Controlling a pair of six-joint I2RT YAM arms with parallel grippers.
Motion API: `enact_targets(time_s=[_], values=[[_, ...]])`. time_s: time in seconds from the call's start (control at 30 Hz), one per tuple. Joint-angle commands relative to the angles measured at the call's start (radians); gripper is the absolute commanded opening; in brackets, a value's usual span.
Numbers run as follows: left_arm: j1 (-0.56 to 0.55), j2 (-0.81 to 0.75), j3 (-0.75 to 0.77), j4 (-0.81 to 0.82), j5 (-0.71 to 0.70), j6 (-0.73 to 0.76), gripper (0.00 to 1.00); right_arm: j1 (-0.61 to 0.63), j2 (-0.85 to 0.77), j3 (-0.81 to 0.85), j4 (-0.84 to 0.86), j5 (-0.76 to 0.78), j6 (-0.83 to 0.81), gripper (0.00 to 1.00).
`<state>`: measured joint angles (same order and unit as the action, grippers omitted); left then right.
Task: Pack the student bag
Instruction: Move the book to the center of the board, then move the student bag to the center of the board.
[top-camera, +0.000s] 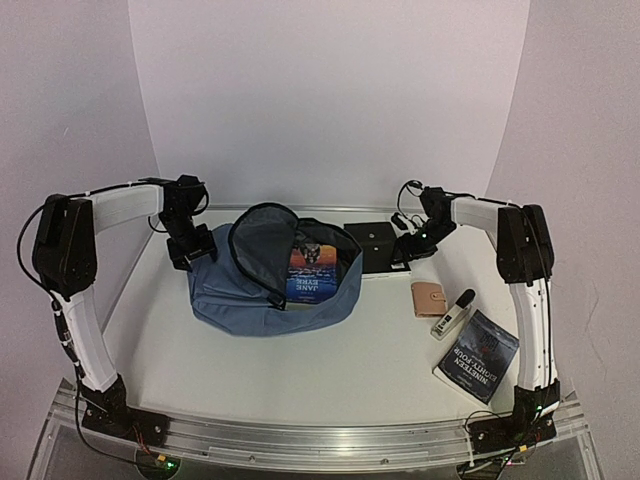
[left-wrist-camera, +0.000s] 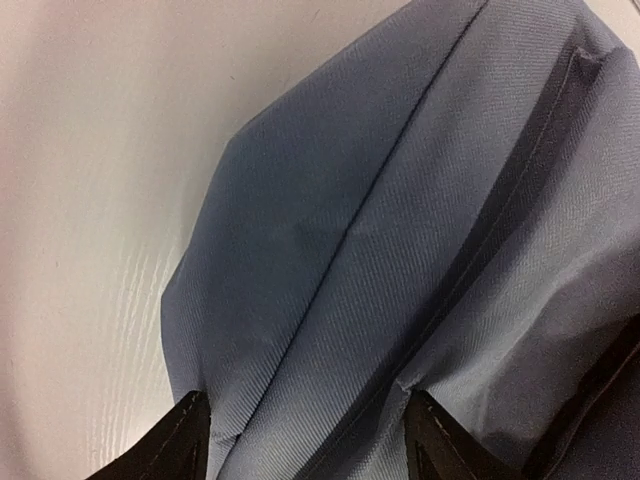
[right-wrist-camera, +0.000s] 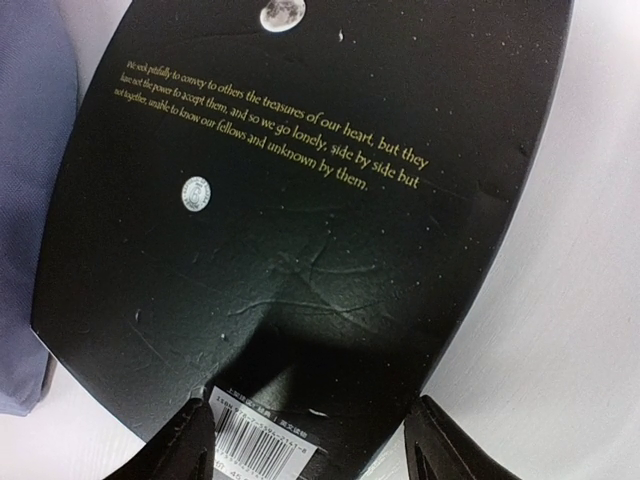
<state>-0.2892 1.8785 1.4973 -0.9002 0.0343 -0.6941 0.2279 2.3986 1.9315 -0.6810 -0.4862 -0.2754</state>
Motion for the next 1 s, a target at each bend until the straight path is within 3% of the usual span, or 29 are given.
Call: enact_targets(time_s=[0.0,0.1,0.23,0.3,0.5,0.73,0.97], values=[[0.031,0.057,0.092,-0.032,0.006,0.054,0.65,0.022,0.016,-0.058,-0.095,0.028,0.022,0.65],[0.042,0.076,0.080,-0.006,0.029,0.063,0.57,0.022,0.013,-0.063,-0.095,0.029,0.024,0.65],[0.064,0.086,0.050,0.026,0.057,0.069,0.33,0.022,0.017,-0.065,-0.095,0.028,0.028,0.65],[0.074,0.095,0.041,0.021,0.054,0.073,0.31,0.022,0.021,-0.063,-0.095,0.028,0.028,0.65],[0.090,0.087,0.039,-0.004,0.012,0.092,0.51,0.022,0.022,-0.063,-0.095,0.028,0.027,0.65],[0.123,0.066,0.114,-0.070,-0.014,0.153,0.52,0.022,0.018,-0.072,-0.095,0.028,0.022,0.65],[0.150,0.049,0.113,-0.017,0.152,0.238,0.73,0.022,0.012,-0.079,-0.095,0.030,0.014,0.65]])
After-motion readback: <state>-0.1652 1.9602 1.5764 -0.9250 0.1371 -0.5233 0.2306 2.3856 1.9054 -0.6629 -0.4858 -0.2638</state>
